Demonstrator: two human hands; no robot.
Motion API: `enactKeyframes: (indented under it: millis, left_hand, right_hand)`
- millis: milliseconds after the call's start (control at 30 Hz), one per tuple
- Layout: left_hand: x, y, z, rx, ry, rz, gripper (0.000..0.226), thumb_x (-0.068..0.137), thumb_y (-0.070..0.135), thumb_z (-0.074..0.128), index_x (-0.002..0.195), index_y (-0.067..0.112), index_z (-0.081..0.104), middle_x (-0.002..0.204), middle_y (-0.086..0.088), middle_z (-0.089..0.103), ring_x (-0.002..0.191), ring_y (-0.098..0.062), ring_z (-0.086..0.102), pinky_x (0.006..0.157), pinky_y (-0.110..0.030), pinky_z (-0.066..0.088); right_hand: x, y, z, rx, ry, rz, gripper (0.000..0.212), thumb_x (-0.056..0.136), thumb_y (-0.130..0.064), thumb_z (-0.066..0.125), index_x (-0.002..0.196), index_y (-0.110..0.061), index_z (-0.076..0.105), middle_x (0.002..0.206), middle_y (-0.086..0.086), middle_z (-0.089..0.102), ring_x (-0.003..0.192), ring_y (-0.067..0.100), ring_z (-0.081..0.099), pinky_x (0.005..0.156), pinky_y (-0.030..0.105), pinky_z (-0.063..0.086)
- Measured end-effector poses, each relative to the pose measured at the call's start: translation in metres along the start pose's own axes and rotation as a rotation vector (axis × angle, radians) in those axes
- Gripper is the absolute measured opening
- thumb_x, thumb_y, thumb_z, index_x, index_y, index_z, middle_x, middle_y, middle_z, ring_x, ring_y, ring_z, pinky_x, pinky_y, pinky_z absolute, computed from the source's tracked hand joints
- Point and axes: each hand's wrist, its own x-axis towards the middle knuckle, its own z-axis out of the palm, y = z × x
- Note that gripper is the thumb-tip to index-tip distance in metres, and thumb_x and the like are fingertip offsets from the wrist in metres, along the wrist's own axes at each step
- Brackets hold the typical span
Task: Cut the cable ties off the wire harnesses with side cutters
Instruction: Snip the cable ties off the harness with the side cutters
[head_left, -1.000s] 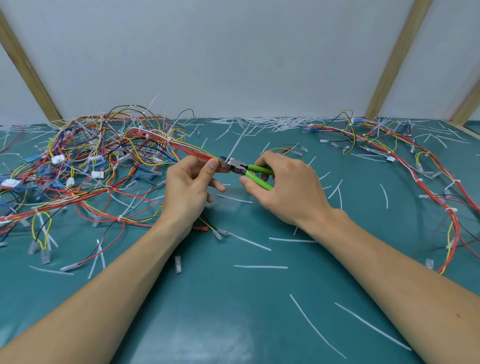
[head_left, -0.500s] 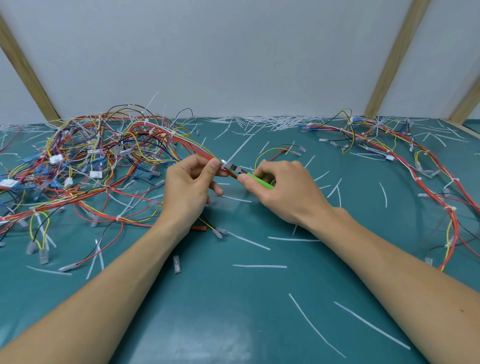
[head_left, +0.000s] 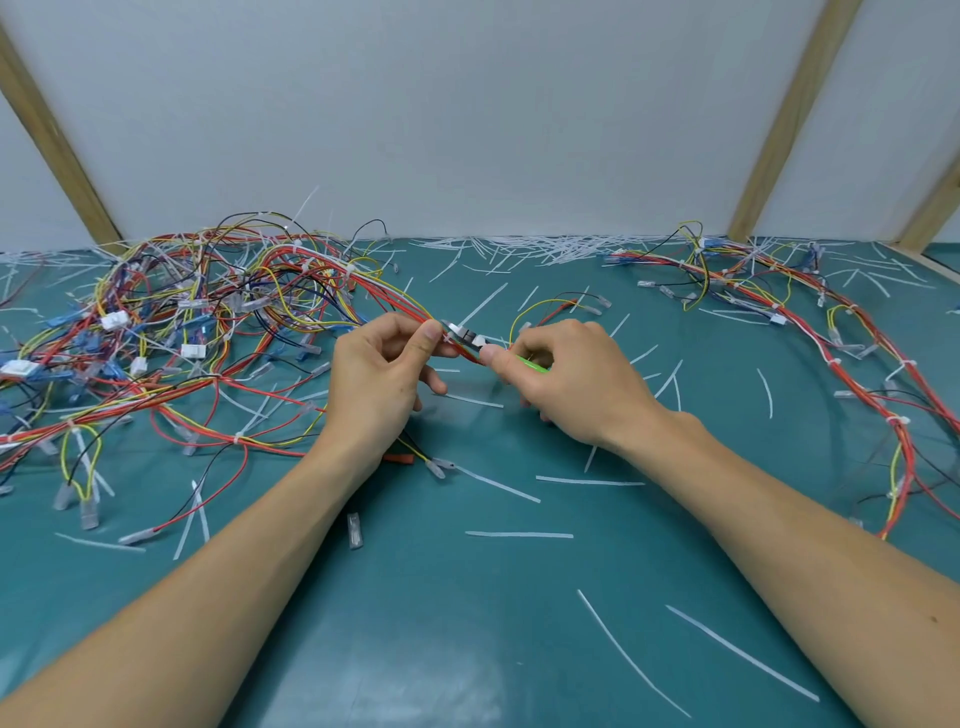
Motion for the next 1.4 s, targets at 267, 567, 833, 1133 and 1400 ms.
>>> enactKeyframes:
  millis: [267,567,833,1133,1400]
  left_hand:
    - [-0.001,0.003,0.004,0.007,-0.037,-0.004,0.022,0.099,0.025,0.063,0.079,0.016,0.066,0.082,-0.001,0.077,0.048,-0.015,0.063,0.04,-0.023,0.041]
    - [-0.002,0.006,0.003,-0.04,-0.033,-0.009,0.023,0.099,0.024,0.062,0.079,0.014,0.066,0.082,-0.004,0.077,0.049,-0.016,0.063,0.04,-0.022,0.04]
    - [-0.001,0.007,0.001,-0.055,0.023,0.025,0.021,0.102,0.023,0.058,0.085,0.012,0.065,0.084,-0.001,0.077,0.056,-0.014,0.068,0.04,-0.023,0.04]
    - [0.0,0.006,0.0,-0.149,-0.018,-0.029,0.016,0.102,0.02,0.057,0.088,0.013,0.061,0.086,0.004,0.077,0.051,-0.014,0.064,0.041,-0.023,0.044]
    - [0.002,0.008,0.001,-0.257,-0.07,-0.149,0.022,0.102,0.027,0.056,0.091,0.017,0.072,0.083,0.006,0.072,0.046,-0.012,0.046,0.044,-0.021,0.043]
  right_hand:
    - [0.004,0.01,-0.025,0.699,-0.592,0.386,0.063,0.098,-0.064,0.05,0.103,-0.005,0.073,0.086,0.013,0.075,0.064,0.027,0.07,0.052,0.03,0.056]
    - [0.004,0.01,-0.024,0.941,-0.659,0.444,0.061,0.099,-0.062,0.046,0.103,-0.006,0.068,0.091,0.016,0.074,0.071,0.028,0.072,0.058,0.037,0.06]
    - [0.003,0.01,-0.022,0.917,-0.622,0.416,0.056,0.098,-0.059,0.05,0.104,-0.006,0.068,0.093,0.015,0.074,0.071,0.028,0.071,0.057,0.036,0.06]
    - [0.006,0.01,-0.02,1.006,-0.297,0.38,0.049,0.094,-0.056,0.059,0.103,-0.009,0.071,0.091,0.008,0.074,0.074,0.023,0.07,0.064,0.036,0.06]
    - [0.005,0.004,-0.005,0.727,0.021,0.139,0.002,0.091,-0.014,0.076,0.093,-0.013,0.075,0.065,0.001,0.059,0.052,0.013,0.046,0.047,0.025,0.04]
